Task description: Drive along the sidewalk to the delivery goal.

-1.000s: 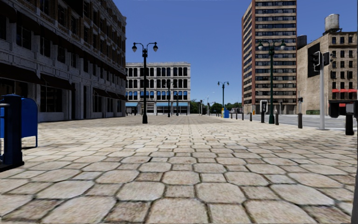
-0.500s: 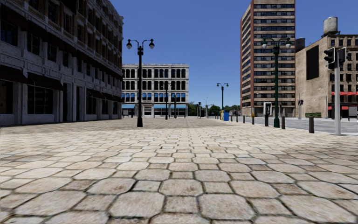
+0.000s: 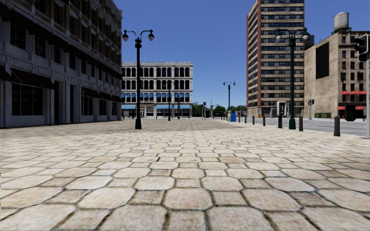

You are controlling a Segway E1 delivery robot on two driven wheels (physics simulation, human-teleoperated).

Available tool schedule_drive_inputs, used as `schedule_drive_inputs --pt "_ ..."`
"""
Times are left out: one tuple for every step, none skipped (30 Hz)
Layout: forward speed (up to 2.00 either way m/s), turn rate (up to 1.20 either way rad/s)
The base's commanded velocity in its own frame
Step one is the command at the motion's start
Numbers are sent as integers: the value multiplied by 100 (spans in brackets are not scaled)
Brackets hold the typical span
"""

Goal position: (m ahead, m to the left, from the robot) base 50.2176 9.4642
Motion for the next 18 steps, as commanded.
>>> schedule_drive_inputs --pt "200 0" --pt "200 0" --pt "200 0" --pt "200 0" --pt "200 0" --pt "200 0" --pt "200 0" --pt "200 0" --pt "200 0" --pt "200 0" --pt "200 0" --pt "200 0" --pt "200 0" --pt "200 0" --pt "200 0" --pt "200 0" --pt "200 0" --pt "200 0"
